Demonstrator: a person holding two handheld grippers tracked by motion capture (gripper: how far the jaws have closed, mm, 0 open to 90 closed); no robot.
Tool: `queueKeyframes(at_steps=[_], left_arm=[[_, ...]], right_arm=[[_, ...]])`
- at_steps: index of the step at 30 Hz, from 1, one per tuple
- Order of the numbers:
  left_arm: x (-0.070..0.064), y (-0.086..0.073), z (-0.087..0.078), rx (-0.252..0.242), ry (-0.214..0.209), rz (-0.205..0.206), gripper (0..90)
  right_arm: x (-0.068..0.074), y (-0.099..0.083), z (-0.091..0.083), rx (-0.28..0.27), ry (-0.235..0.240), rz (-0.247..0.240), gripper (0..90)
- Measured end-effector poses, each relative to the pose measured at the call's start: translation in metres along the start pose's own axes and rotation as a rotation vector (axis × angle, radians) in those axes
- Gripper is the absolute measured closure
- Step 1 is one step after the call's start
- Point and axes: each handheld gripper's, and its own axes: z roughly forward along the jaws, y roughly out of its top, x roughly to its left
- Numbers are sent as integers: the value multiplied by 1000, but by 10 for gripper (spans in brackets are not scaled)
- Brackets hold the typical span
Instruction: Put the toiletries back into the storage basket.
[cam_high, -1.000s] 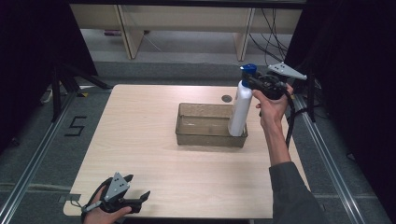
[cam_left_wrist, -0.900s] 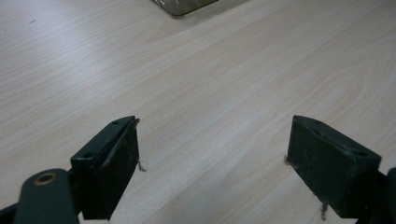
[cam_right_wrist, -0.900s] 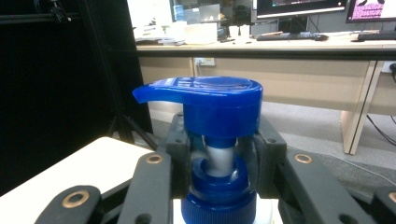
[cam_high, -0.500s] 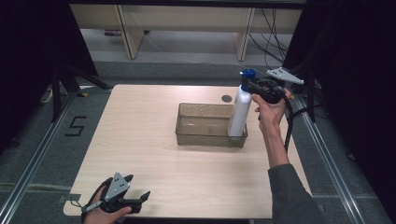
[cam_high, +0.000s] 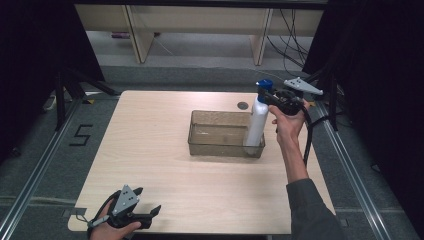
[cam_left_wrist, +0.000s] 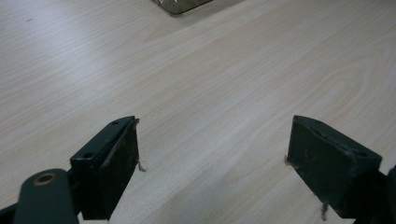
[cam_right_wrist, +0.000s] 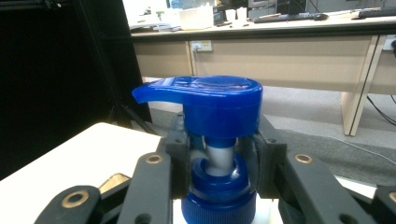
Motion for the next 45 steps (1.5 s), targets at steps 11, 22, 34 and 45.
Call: queueKeyframes(at_steps=[11, 22, 34, 45], left_arm=[[-2, 0, 1, -15, -8, -10, 160], [-2, 0, 1, -14, -8, -9, 160], [-2, 0, 1, -15, -7, -8, 159], [-1, 0, 1, -4, -6, 3, 160]], right_arm=[[10, -8, -11, -9, 14, -55, 656], [15, -13, -15, -19, 2, -62, 653], [21, -16, -17, -34, -1, -81, 641], [19, -20, -22, -39, 22, 1, 537]])
